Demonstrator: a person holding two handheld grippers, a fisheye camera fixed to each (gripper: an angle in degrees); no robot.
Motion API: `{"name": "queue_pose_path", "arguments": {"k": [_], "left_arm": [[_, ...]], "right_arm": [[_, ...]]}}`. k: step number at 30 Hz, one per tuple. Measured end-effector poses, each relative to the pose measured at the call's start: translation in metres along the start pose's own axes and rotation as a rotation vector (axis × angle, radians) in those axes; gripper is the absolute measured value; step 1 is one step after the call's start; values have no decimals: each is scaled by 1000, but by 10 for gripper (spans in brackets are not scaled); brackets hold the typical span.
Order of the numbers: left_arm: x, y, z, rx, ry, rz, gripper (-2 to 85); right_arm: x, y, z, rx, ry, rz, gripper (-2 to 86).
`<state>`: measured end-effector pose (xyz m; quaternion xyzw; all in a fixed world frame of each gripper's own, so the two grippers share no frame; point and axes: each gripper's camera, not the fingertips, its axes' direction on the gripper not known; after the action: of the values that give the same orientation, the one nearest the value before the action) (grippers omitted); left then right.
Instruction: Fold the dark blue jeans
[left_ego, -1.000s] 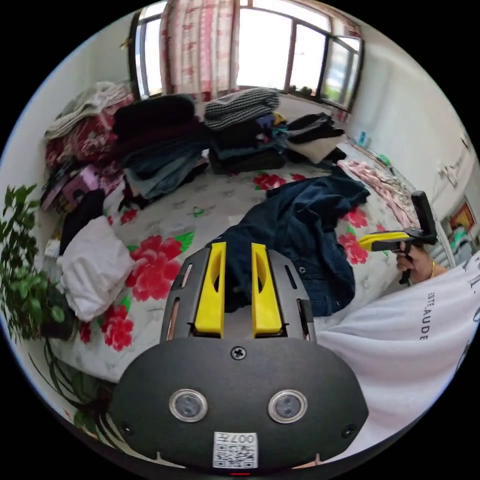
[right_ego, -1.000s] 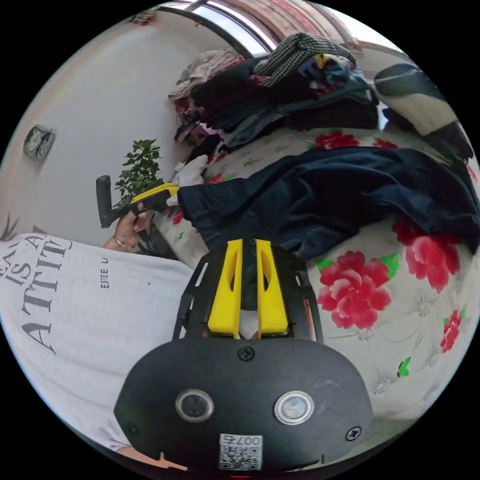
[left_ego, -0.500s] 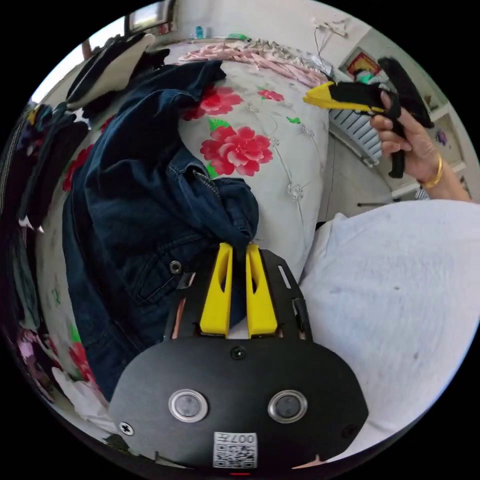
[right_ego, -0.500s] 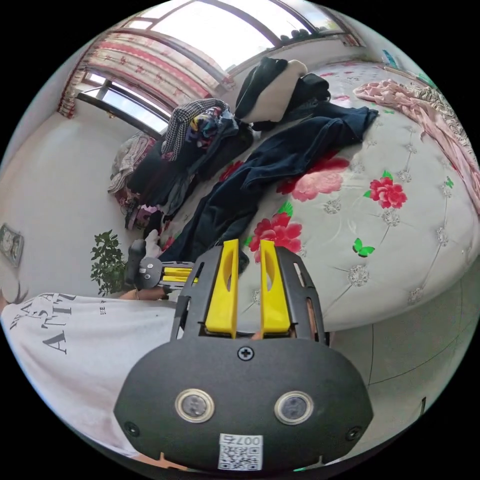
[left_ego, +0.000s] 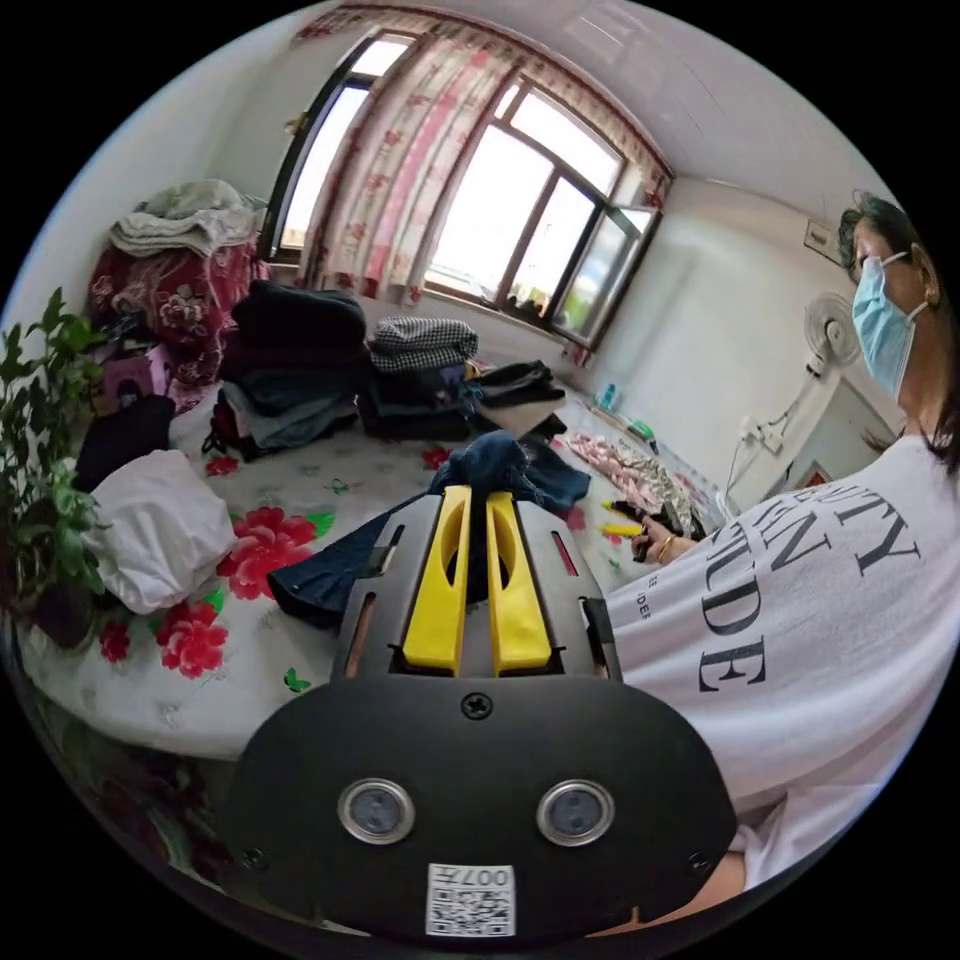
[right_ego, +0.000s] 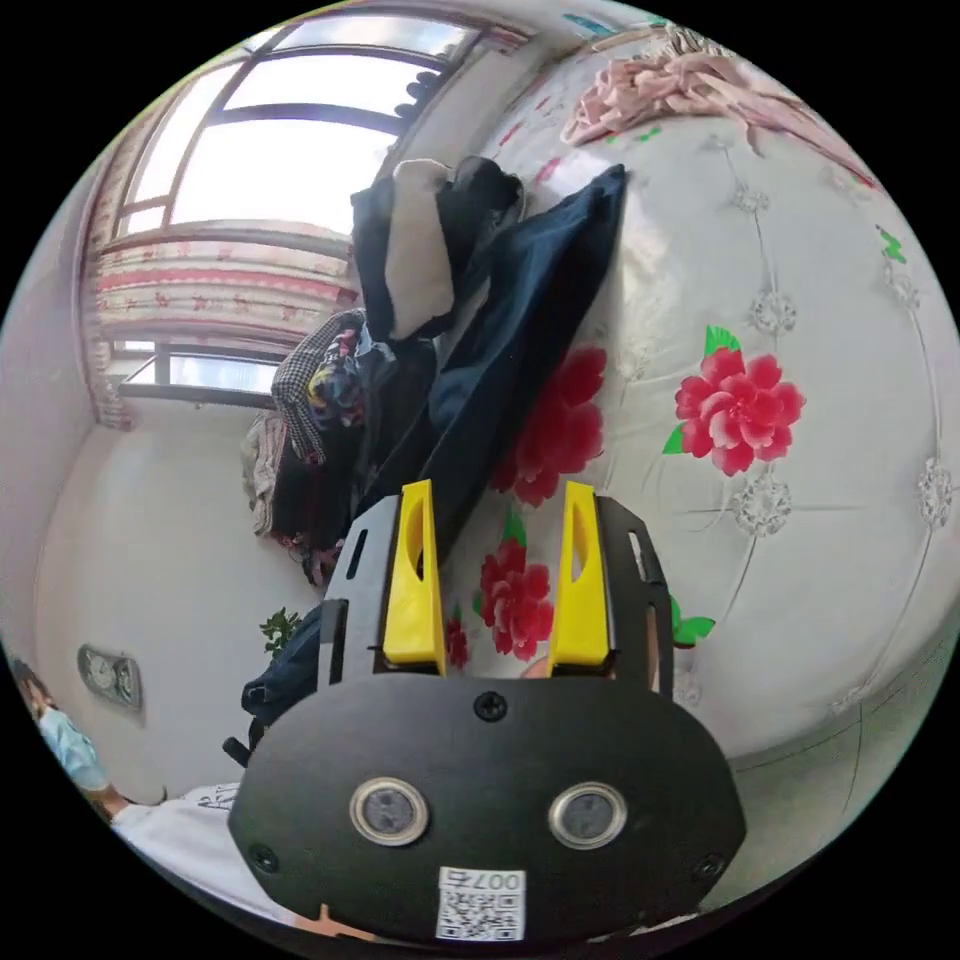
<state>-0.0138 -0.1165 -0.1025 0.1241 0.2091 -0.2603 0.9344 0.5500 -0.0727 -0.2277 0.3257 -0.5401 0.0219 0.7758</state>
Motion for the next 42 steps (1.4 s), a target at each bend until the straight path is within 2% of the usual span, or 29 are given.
{"name": "queue_pose_path", "arguments": {"k": [4, 6, 10, 14, 16, 19, 22, 26, 30, 33, 34, 37, 42], "left_arm": [[15, 23, -36, 61, -37, -86, -4], [24, 30, -50, 70, -63, -100, -4], [46, 37, -83, 120, -92, -82, -4], [60, 37, -113, 187, -96, -53, -4], [69, 38, -138, 284, -52, -14, -4], [84, 34, -169, 425, -25, 65, -5], [91, 18, -185, 486, -23, 117, -4], [65, -4, -177, 501, -96, 20, -4], [-15, -41, -123, 401, -235, -193, 2], [-92, -66, -55, 273, -449, -388, 22], [-125, -70, -26, 216, -541, -486, 35], [-179, -58, 21, 30, -787, -709, 48], [-169, -8, 57, -110, -789, -641, 53]], "right_arm": [[25, -27, 22, -19, -226, 127, 133], [20, -38, 26, -6, -238, 133, 118], [4, -64, 40, -140, -175, 124, 24], [-26, -66, -9, 32, -388, 51, 2], [-58, -57, -74, 186, -535, -101, -1], [-108, -40, -168, 334, -634, -337, -3], [-178, -17, -244, 418, -525, -585, -3], [-263, 7, -261, 464, -320, -815, -2], [-344, -18, -183, 329, -191, -997, 4], [-380, -63, -69, 134, -71, -1011, 23], [-380, -85, -17, 24, -55, -941, 35], [-341, -114, 81, -146, 44, -725, 61], [-234, -109, 120, -156, 192, -580, 74]]}}
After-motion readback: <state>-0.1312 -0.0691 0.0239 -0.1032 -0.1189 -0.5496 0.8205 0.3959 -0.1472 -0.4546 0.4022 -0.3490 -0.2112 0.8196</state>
